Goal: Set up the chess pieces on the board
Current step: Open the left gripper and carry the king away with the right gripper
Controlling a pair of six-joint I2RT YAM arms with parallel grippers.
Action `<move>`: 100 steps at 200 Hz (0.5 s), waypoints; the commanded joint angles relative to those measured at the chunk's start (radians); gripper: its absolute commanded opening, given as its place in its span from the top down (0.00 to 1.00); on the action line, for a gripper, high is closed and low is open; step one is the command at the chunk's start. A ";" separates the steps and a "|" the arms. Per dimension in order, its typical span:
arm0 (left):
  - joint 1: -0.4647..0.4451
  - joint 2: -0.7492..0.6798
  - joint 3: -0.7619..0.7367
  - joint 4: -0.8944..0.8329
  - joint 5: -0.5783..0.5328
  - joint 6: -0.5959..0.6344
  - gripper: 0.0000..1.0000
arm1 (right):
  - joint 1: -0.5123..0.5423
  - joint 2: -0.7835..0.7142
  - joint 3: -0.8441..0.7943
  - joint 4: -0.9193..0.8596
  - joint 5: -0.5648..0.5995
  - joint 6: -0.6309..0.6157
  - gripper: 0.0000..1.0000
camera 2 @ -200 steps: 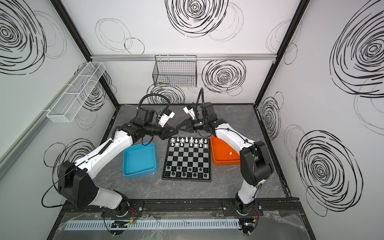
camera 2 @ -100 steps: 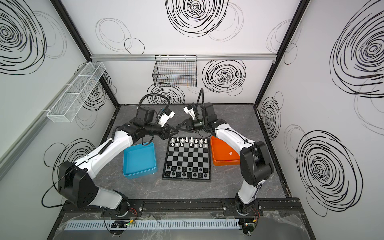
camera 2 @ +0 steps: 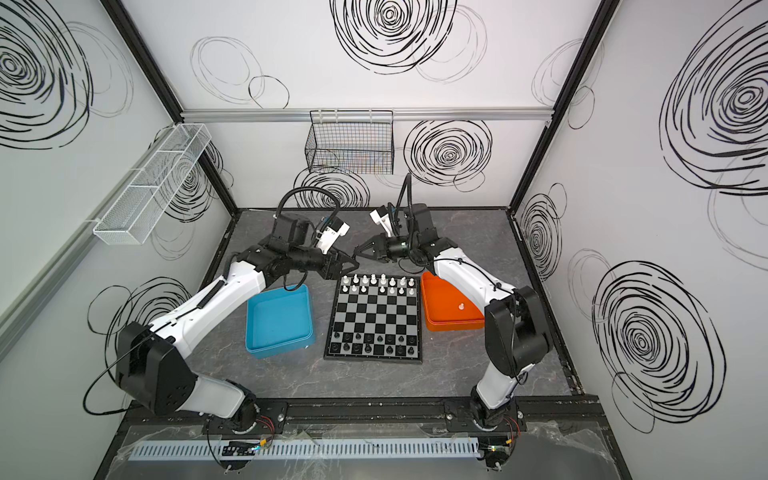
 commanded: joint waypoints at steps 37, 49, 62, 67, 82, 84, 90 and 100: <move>0.022 -0.050 0.015 -0.004 0.002 0.011 0.18 | -0.029 -0.101 -0.016 -0.095 0.166 -0.113 0.87; 0.039 -0.066 0.015 -0.007 0.000 0.009 0.13 | -0.030 -0.119 -0.019 -0.132 0.211 -0.143 0.87; 0.062 -0.085 0.011 -0.009 -0.002 0.008 0.07 | -0.031 -0.143 -0.031 -0.164 0.265 -0.172 0.87; 0.073 -0.093 0.008 -0.009 -0.003 0.006 0.05 | -0.031 -0.152 -0.037 -0.173 0.285 -0.181 0.87; 0.103 -0.112 -0.002 -0.007 -0.011 -0.002 0.03 | -0.029 -0.185 -0.063 -0.198 0.351 -0.209 0.87; 0.107 -0.115 -0.004 -0.007 -0.011 -0.001 0.03 | -0.029 -0.189 -0.066 -0.200 0.356 -0.213 0.87; 0.119 -0.122 -0.010 -0.005 -0.013 -0.003 0.04 | -0.029 -0.203 -0.079 -0.209 0.381 -0.223 0.87; 0.135 -0.133 -0.020 -0.005 -0.020 -0.007 0.04 | -0.025 -0.225 -0.101 -0.222 0.421 -0.242 0.87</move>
